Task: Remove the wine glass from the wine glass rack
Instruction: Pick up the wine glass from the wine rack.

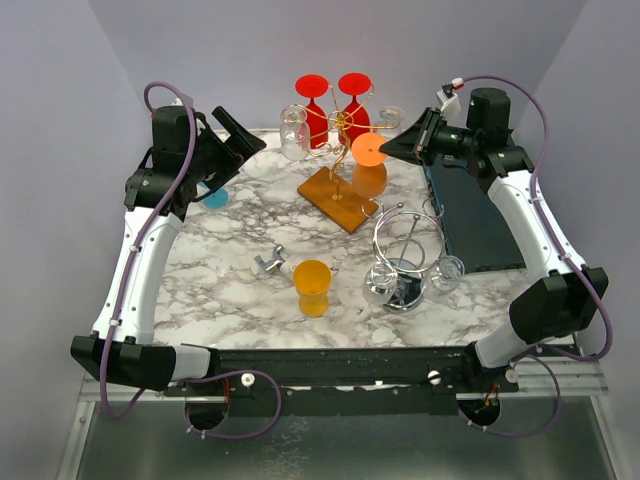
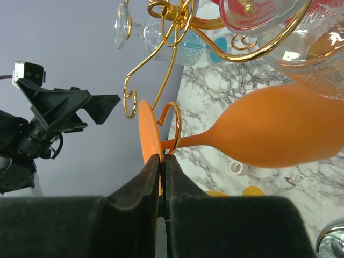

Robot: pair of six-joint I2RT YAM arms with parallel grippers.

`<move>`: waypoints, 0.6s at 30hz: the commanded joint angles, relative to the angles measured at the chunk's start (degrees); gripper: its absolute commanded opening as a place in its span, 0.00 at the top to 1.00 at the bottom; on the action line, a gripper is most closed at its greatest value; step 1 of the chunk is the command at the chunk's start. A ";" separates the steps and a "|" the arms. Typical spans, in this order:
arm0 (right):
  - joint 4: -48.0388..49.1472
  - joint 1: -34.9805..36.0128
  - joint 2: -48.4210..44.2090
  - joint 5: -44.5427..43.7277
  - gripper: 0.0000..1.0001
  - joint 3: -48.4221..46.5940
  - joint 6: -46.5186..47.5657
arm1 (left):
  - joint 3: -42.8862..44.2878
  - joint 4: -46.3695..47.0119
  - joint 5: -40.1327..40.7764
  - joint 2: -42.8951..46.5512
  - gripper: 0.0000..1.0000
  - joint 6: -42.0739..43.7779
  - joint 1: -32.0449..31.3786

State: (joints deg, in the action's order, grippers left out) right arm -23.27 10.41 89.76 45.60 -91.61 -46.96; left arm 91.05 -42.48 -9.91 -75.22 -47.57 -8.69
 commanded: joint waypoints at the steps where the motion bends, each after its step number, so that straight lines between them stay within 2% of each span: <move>1: -0.42 0.20 -0.43 -1.44 0.93 -1.73 -0.56 | -0.20 1.13 -0.63 1.06 0.01 0.14 0.25; 10: 0.82 0.20 -1.51 -0.57 0.99 -0.45 -3.13 | -0.09 0.99 -0.44 1.22 0.01 0.20 0.26; 18: 3.41 0.15 -3.00 -0.08 1.00 1.79 -9.34 | 0.05 0.91 -0.39 1.32 0.01 -0.14 0.33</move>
State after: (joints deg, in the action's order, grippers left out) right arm -22.74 10.41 89.34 45.60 -91.39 -52.12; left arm 91.05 -42.48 -9.91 -75.22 -47.57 -8.69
